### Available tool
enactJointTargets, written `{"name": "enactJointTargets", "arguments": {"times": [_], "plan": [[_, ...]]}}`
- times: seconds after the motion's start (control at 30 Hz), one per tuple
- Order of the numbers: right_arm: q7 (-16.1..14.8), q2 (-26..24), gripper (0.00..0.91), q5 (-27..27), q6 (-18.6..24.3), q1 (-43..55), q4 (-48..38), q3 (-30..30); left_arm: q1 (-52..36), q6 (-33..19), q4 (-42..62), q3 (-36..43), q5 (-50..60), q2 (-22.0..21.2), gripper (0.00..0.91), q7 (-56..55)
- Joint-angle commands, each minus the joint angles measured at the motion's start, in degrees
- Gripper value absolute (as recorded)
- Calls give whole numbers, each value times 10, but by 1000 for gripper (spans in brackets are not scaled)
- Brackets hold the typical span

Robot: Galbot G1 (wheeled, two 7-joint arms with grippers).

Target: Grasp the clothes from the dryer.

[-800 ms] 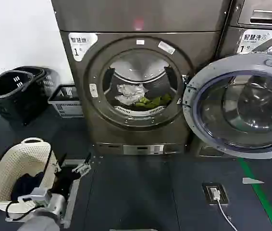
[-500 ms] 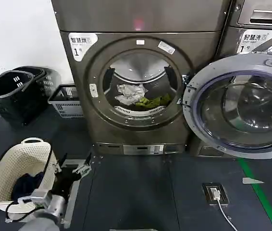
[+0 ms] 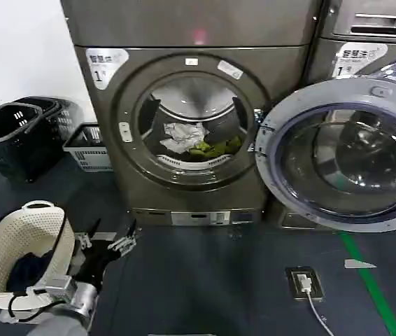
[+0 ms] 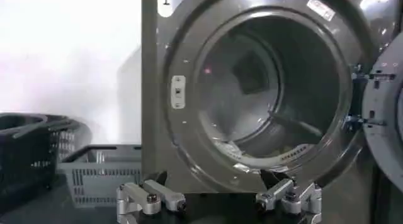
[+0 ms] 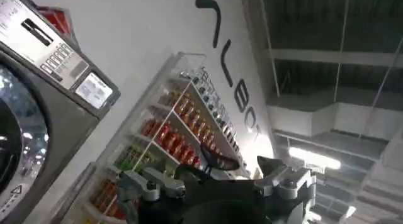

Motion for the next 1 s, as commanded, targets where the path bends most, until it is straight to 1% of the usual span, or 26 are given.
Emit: {"name": "enactJointTargets", "arguments": {"times": [0.03, 0.57, 0.83, 0.9, 1.0], "plan": [[1, 1, 907, 7, 5, 0, 1, 1, -2, 0, -2, 0, 0, 0, 907, 1], [-5, 3, 907, 11, 6, 3, 1, 0, -3, 2, -5, -1, -1, -1, 907, 8], [-2, 4, 907, 21, 7, 3, 2, 0, 1, 4, -14, -2, 0, -1, 907, 24], [6, 3, 907, 26, 13, 2, 1, 0, 2, 3, -15, -1, 1, -1, 907, 24], [1, 4, 907, 32, 25, 1, 1, 1, 2, 2, -17, -1, 1, -1, 907, 24]]}}
